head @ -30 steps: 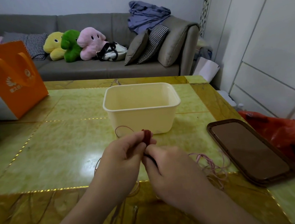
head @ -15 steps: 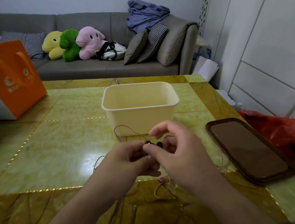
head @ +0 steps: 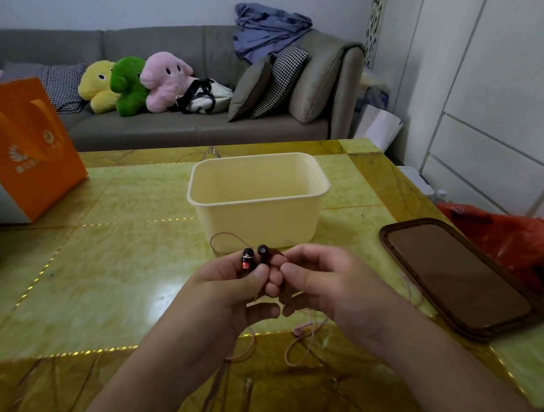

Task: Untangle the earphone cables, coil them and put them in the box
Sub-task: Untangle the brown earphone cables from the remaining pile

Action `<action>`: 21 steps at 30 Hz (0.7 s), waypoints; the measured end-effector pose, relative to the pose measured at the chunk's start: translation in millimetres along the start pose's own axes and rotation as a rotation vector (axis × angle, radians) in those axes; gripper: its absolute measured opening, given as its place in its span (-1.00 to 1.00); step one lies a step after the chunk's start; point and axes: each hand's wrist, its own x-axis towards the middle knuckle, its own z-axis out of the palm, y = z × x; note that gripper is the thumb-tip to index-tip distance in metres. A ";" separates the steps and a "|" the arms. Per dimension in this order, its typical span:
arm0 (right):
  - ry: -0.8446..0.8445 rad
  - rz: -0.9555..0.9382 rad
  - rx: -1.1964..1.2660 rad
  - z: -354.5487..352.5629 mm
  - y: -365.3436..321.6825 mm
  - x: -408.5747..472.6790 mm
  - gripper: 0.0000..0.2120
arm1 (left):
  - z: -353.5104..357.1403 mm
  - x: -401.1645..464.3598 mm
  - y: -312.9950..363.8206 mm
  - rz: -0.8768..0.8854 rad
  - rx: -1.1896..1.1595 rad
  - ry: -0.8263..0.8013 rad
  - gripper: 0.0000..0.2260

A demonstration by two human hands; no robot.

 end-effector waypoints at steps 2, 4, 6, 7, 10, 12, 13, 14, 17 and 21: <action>0.010 0.002 0.031 1.5 3.9 0.8 -0.65 | -0.9 -0.3 1.3 -0.022 -0.004 -0.011 -0.85; 0.022 -0.010 0.033 4.1 7.3 1.2 -0.65 | 0.0 0.1 2.7 -0.038 -0.008 0.011 -0.86; 0.039 -0.026 0.026 6.2 9.8 1.8 -0.65 | 1.8 1.3 3.2 -0.044 -0.001 0.030 -0.86; 0.052 -0.034 0.020 7.0 10.7 2.4 -0.66 | 3.0 1.5 3.7 -0.044 0.004 0.038 -0.86; 0.076 -0.064 0.013 7.8 12.8 4.3 -0.72 | 4.3 1.9 5.0 -0.039 0.002 0.061 -0.86; 0.091 -0.075 -0.027 7.6 13.2 5.0 -0.81 | 5.8 1.9 5.8 -0.032 -0.001 0.078 -0.86; 0.098 -0.076 -0.049 7.9 13.1 4.9 -0.86 | 6.4 1.6 5.9 -0.030 -0.001 0.085 -0.86; 0.103 -0.076 -0.062 8.3 13.5 4.9 -0.88 | 6.9 1.7 5.7 -0.029 -0.001 0.089 -0.85; 0.096 -0.084 -0.054 11.4 13.3 4.7 -0.83 | 7.0 0.0 7.0 -0.033 0.003 0.081 -0.81; 0.015 -0.058 0.032 11.0 14.7 4.8 -0.68 | 6.8 -2.8 8.6 -0.027 0.027 0.073 -0.74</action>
